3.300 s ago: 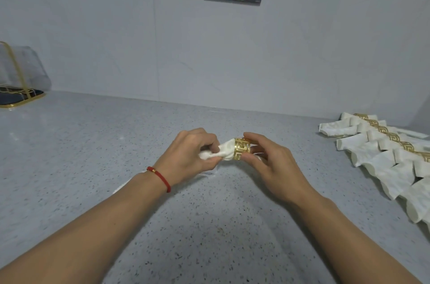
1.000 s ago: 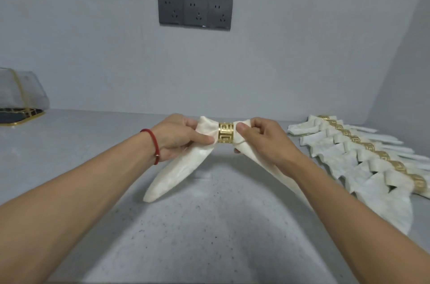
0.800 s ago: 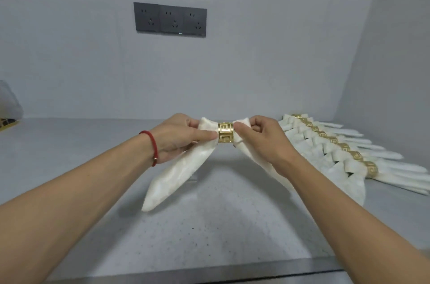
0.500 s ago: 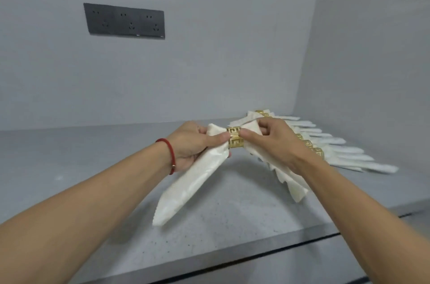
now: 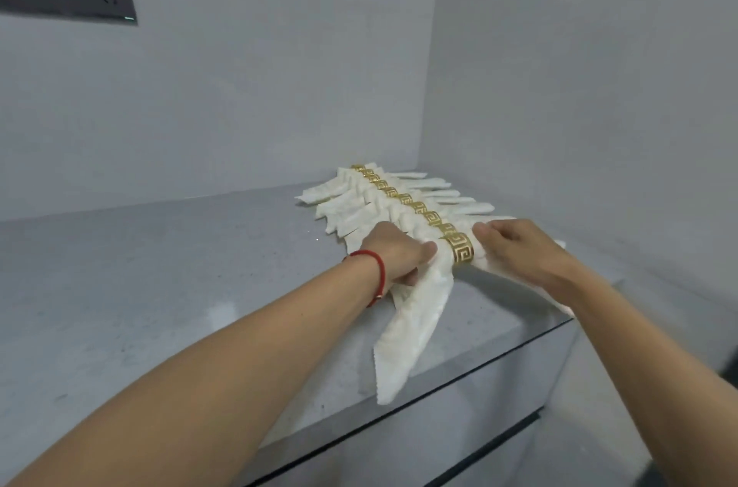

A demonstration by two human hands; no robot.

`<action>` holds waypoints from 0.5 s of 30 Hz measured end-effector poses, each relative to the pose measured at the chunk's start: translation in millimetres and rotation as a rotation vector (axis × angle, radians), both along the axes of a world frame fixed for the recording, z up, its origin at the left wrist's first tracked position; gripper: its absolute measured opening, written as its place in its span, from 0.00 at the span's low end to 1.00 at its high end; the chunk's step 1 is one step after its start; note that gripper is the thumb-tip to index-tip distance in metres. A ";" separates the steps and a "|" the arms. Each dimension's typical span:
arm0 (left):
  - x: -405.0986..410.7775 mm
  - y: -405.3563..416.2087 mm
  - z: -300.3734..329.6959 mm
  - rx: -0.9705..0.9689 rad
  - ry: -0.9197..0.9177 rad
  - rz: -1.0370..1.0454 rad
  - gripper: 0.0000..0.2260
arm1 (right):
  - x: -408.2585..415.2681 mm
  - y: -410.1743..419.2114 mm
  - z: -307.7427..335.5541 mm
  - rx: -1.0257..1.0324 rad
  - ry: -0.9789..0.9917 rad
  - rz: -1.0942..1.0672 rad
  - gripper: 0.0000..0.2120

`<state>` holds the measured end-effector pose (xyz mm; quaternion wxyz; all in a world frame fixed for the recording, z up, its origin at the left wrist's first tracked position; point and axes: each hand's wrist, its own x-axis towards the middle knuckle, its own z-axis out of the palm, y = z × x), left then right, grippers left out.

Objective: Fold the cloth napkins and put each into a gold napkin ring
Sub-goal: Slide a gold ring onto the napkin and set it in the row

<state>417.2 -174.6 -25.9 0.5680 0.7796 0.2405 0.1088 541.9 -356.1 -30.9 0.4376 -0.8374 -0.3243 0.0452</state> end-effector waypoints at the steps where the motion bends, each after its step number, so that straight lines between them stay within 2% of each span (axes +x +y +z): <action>1: 11.0 -2.9 -1.1 0.043 0.020 -0.002 0.17 | 7.0 -5.6 -4.3 0.000 -0.023 -0.020 0.21; 4: 36.6 -14.1 -8.4 0.315 0.114 0.007 0.21 | 24.1 -8.3 -20.1 -0.072 -0.154 -0.089 0.21; 7: 53.6 -19.1 -20.6 0.533 0.106 0.087 0.20 | 33.9 3.4 -42.7 -0.110 -0.250 -0.199 0.21; 11: 67.0 -18.0 -27.4 0.652 0.055 0.138 0.19 | 42.2 20.6 -60.3 -0.103 -0.339 -0.377 0.20; 15: 71.9 -8.9 -28.3 0.699 0.038 0.131 0.18 | 44.3 28.6 -65.5 -0.076 -0.440 -0.461 0.20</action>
